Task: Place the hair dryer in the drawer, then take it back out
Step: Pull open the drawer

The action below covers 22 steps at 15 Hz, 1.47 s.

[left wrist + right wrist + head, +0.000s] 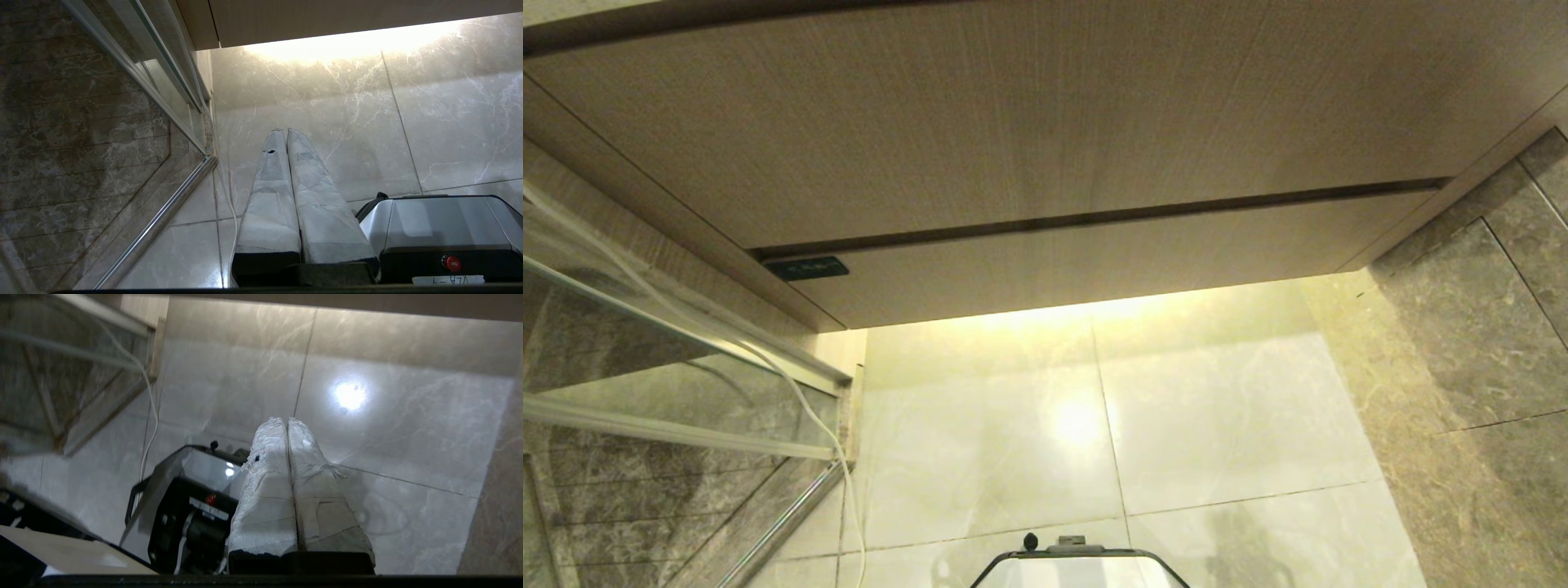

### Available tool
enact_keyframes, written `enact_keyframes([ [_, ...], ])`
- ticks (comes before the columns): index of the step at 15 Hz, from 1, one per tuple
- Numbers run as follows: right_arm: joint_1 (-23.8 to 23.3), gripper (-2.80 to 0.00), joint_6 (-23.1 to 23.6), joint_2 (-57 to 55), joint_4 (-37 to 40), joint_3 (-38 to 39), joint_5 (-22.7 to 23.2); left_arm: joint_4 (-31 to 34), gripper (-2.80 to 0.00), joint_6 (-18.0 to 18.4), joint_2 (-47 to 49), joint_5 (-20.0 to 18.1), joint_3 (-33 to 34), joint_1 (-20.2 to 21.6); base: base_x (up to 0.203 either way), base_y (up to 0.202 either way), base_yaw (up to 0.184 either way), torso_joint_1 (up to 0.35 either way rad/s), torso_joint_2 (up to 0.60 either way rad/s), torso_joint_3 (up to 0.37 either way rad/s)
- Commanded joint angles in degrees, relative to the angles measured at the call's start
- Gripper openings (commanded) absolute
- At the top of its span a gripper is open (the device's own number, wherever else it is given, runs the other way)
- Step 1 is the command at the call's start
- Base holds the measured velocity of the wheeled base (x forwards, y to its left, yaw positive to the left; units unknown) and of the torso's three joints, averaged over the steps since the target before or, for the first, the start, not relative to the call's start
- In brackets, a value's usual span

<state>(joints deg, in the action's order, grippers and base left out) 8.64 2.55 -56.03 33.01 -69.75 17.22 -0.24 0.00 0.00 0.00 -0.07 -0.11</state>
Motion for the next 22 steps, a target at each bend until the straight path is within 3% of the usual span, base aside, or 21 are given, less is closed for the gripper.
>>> enact_keyframes([
  [1, 4.46, -2.8, 4.65, -16.67, 0.55, -4.71, -0.81, -0.02, -2.8, 0.0, 0.0, 0.0, -0.01, 0.02, 0.0, 0.0, 0.0, 0.0, 0.0, 0.0],
  [3, 6.84, -2.8, 10.02, -24.42, 1.15, -7.67, 1.06, -0.02, -2.8, 0.0, 0.0, 0.0, -0.01, 0.02, 0.0, 0.0, 0.0, 0.0, 0.0, 0.0],
  [6, 8.13, -2.8, 27.58, -31.81, 4.32, -9.12, 3.76, -0.02, -2.8, 0.0, 0.07, 0.0, -0.01, 0.02, 0.0, 0.0, 0.0, 0.0, 0.0, 0.0],
  [7, 8.22, -2.8, 31.23, -33.53, 5.55, -9.14, 5.43, -0.02, -2.8, 0.0, 0.03, 0.0, -0.01, 0.02, 0.0, 0.0, 0.0, 0.0, 0.0, 0.0],
  [10, 7.81, -2.8, 34.77, -36.15, 4.96, -9.11, 7.61, -0.02, -2.8, 0.0, 0.0, 0.0, -0.01, 0.02, 0.0, 0.0, 0.0, 0.0, 0.0, 0.0],
  [15, 6.2, -2.8, 35.19, -41.89, -9.5, -6.64, 5.01, -0.02, -2.8, 0.0, 0.04, 0.0, -0.01, -0.06, 0.0, 0.0, 0.0, 0.0, 0.0, 0.0],
  [16, 6.08, -0.17, 35.16, -42.97, -11.9, -6.63, 4.02, -0.02, -2.8, 0.0, 0.02, 0.0, -0.01, 0.02, 0.0, 0.0, 0.0, 0.0, 0.0, 0.0],
  [17, 6.05, 0.0, 35.04, -43.82, -13.33, -7.03, 3.29, -0.02, -2.8, 0.0, 0.09, 0.0, -0.01, 0.02, 0.0, 0.0, 0.0, 0.0, 0.0, 0.0],
  [22, 7.2, 0.0, 35.51, -47.02, -25.82, -7.13, 3.39, -0.02, -2.8, 0.0, 0.08, 0.0, -0.01, 0.02, 0.0, 0.0, 0.0, 0.0, 0.0, 0.0],
])
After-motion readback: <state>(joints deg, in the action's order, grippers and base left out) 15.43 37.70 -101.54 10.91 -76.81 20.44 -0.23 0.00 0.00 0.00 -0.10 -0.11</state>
